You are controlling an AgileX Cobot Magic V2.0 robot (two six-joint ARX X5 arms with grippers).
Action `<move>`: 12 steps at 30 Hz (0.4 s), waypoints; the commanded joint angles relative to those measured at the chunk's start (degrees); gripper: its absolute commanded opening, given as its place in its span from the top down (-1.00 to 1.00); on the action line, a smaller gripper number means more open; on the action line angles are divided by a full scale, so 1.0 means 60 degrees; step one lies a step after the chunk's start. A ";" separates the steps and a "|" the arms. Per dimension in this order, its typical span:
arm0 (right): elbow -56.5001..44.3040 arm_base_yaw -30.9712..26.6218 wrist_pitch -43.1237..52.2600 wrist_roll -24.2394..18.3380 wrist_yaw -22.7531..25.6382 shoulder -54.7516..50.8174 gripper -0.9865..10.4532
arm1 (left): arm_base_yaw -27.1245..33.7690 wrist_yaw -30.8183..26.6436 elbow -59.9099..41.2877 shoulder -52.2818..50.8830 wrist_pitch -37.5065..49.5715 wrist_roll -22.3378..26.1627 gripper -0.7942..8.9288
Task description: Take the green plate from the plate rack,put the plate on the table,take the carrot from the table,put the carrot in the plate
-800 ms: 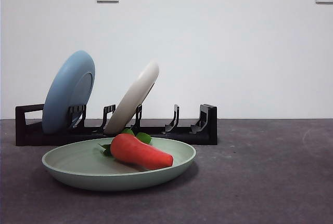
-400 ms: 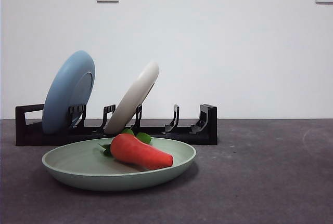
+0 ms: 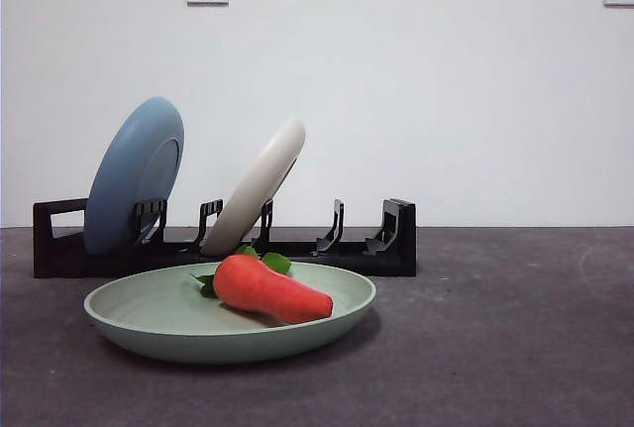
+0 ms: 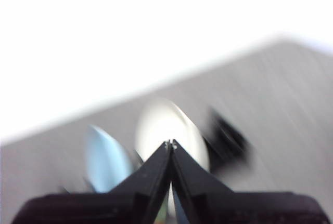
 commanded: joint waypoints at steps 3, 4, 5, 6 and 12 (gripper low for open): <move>0.0004 0.0033 0.0051 0.0055 0.0029 -0.0011 0.83 | 0.2455 0.1013 -0.1934 -0.1399 0.2495 0.0288 0.84; 0.0004 0.0033 0.0051 0.0055 0.0029 -0.0011 0.83 | 0.2834 0.1005 -0.2408 -0.1763 0.2845 0.0291 0.84; 0.0004 0.0033 0.0051 0.0055 0.0033 -0.0011 0.83 | 0.3136 0.0987 -0.2830 -0.2073 0.3115 0.0291 0.84; 0.0004 0.0033 0.0051 0.0051 0.0033 -0.0011 0.83 | 0.3464 0.0973 -0.3322 -0.2430 0.3337 0.0317 0.84; 0.0004 0.0033 0.0051 0.0055 0.0033 -0.0011 0.83 | 0.4874 0.0954 -0.6149 -0.4273 0.4065 0.0317 0.84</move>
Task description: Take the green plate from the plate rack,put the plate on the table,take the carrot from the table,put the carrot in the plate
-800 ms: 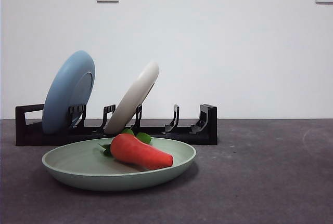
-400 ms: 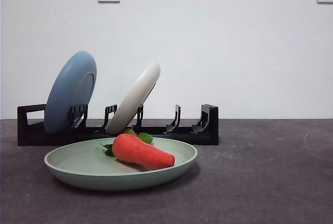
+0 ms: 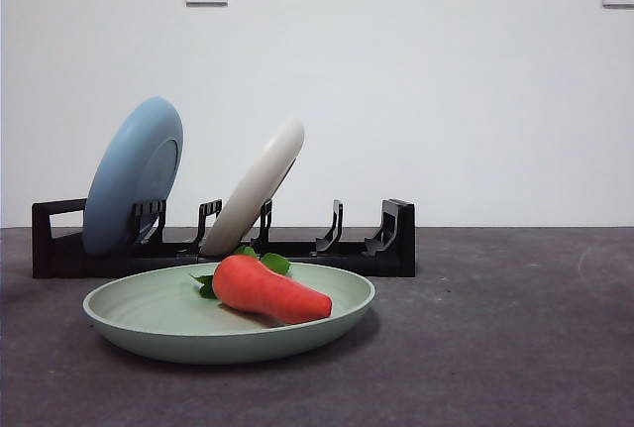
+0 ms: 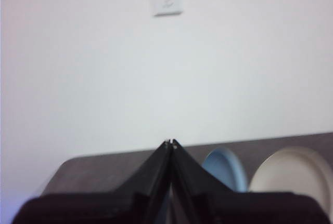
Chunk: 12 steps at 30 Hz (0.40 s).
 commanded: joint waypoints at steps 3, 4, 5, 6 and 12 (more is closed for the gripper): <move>0.0004 0.0033 0.0051 0.0055 0.0025 -0.0007 0.83 | 0.0739 0.0026 -0.2368 -0.1242 0.0444 0.0095 0.84; 0.0004 0.0033 0.0051 0.0055 0.0029 -0.0007 0.83 | 0.0827 0.0029 -0.2790 -0.1526 0.0470 0.0062 0.84; 0.0004 0.0033 0.0051 0.0055 0.0029 -0.0007 0.83 | 0.0882 0.0044 -0.3133 -0.1749 0.0470 0.0029 0.84; 0.0004 0.0033 0.0051 0.0055 0.0029 -0.0007 0.83 | 0.0929 0.0047 -0.3508 -0.1993 0.0466 -0.0007 0.84; 0.0004 0.0033 0.0051 0.0051 0.0025 -0.0007 0.83 | 0.0991 0.0029 -0.5282 -0.2922 0.0481 -0.0397 0.84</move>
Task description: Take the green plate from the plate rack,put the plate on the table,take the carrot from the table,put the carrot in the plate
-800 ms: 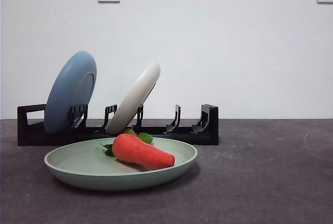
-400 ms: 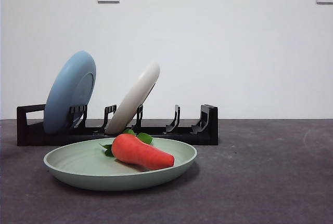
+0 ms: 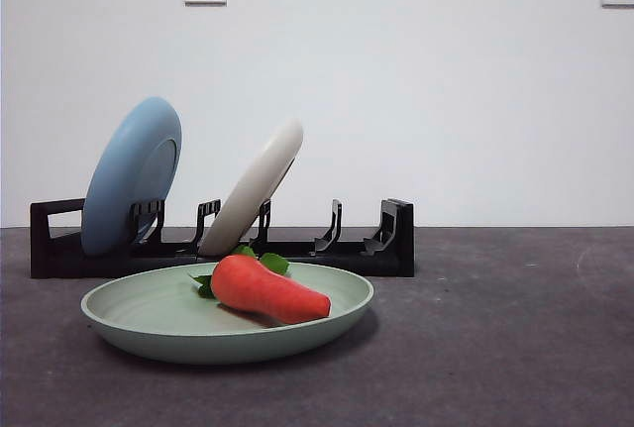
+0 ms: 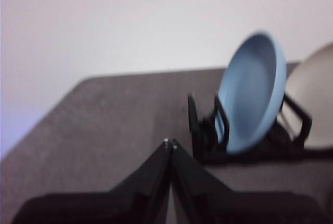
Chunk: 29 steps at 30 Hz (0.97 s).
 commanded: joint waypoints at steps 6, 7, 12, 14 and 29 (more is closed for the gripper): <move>0.0004 0.0033 0.0055 0.0055 0.0029 -0.0007 0.83 | 0.0036 0.0011 -0.1665 -0.0729 0.0182 -0.0466 0.84; 0.0004 0.0033 0.0055 0.0055 0.0029 -0.0007 0.83 | 0.0036 0.0015 -0.1727 -0.0794 0.0036 -0.0546 0.84; 0.0004 0.0033 0.0055 0.0055 0.0029 -0.0007 0.83 | 0.0036 0.0000 -0.1727 -0.0951 -0.0332 -0.0557 0.84; 0.0004 0.0033 0.0055 0.0051 0.0029 -0.0007 0.83 | 0.0033 0.0073 -0.1727 -0.1016 -0.0423 -0.0565 0.84; 0.0004 0.0033 0.0055 0.0055 0.0029 -0.0007 0.83 | 0.0033 0.0266 -0.1727 -0.1220 -0.0368 -0.0561 0.84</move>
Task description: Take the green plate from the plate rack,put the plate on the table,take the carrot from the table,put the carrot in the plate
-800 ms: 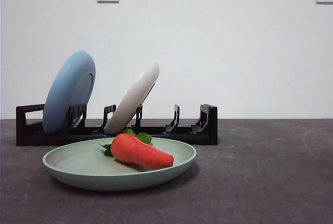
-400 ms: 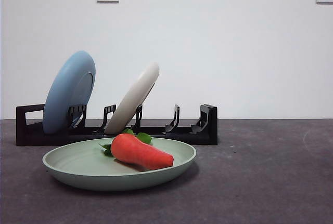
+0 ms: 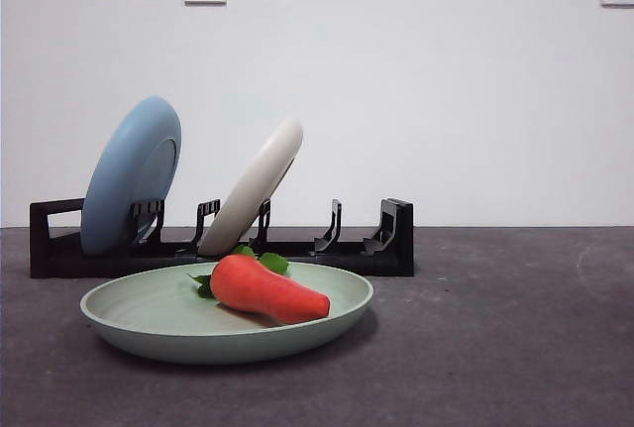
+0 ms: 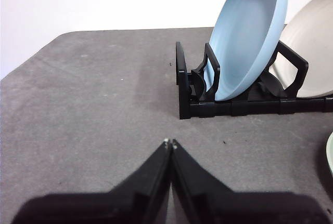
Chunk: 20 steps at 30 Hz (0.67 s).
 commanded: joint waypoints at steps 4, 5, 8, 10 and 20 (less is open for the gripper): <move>0.0004 0.0033 0.0055 0.0051 0.0029 -0.0007 0.83 | 0.0025 -0.0022 -0.0135 -0.0029 0.0066 -0.0062 0.84; 0.0004 0.0033 0.0055 0.0055 0.0029 -0.0007 0.83 | 0.0025 -0.0022 -0.0135 -0.0029 0.0066 -0.0062 0.84; 0.0004 0.0033 0.0055 0.0055 0.0029 -0.0007 0.83 | 0.0025 -0.0022 -0.0135 -0.0029 0.0066 -0.0062 0.84; 0.0004 0.0029 0.0058 0.0051 0.0029 -0.0007 0.83 | 0.0025 -0.0022 -0.0135 -0.0029 0.0066 -0.0062 0.84; -0.0277 -0.2346 0.1508 -0.1202 0.0200 -0.0849 0.83 | 0.0025 -0.0022 -0.0135 -0.0025 0.0066 -0.0062 0.84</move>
